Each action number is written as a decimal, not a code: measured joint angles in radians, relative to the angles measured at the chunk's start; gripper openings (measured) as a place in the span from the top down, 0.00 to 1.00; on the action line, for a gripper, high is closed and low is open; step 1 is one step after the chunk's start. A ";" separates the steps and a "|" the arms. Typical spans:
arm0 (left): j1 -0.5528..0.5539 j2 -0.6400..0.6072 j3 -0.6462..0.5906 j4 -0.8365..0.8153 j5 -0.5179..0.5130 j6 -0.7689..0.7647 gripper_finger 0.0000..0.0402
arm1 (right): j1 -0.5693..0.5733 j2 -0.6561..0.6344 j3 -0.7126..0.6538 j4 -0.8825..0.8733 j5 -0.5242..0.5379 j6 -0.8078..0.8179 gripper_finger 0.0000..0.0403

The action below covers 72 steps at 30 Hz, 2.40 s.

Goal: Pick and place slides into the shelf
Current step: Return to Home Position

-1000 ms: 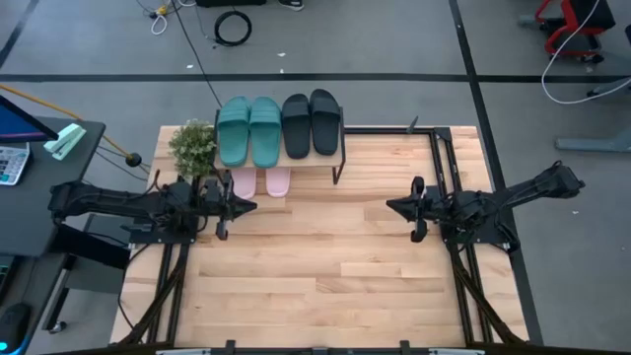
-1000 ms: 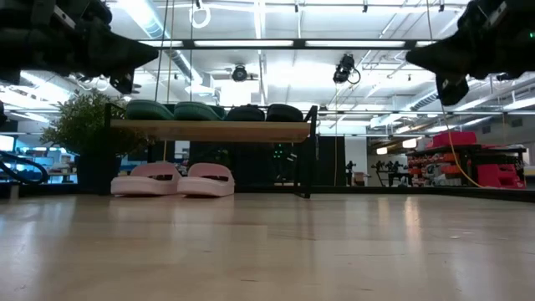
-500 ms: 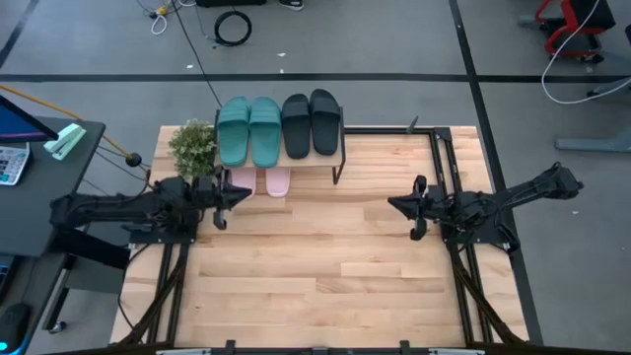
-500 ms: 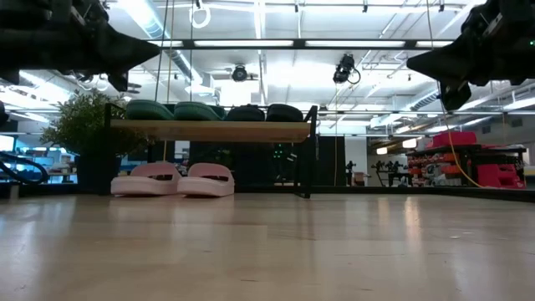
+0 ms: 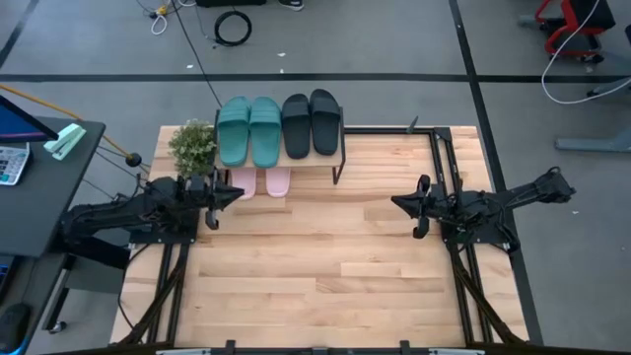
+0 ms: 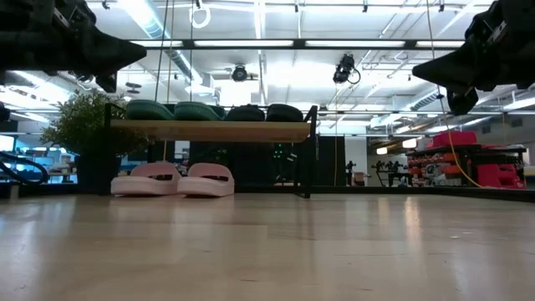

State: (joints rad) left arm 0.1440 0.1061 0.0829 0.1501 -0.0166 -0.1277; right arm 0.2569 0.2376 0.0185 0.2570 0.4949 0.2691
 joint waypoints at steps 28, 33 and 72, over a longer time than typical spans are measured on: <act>-0.007 -0.102 -0.064 -0.045 0.022 -0.013 0.94 | 0.000 -0.088 -0.009 -0.170 0.107 0.008 0.98; -0.007 -0.100 -0.063 -0.142 0.019 -0.045 0.93 | 0.000 -0.088 -0.009 -0.171 0.107 -0.008 0.98; -0.007 -0.100 -0.064 -0.135 0.022 -0.044 0.94 | 0.000 -0.088 -0.010 -0.173 0.106 -0.062 0.98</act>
State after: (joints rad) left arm 0.1371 0.0063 0.0189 0.0151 0.0053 -0.1715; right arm 0.2573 0.1493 0.0090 0.0837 0.6010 0.2066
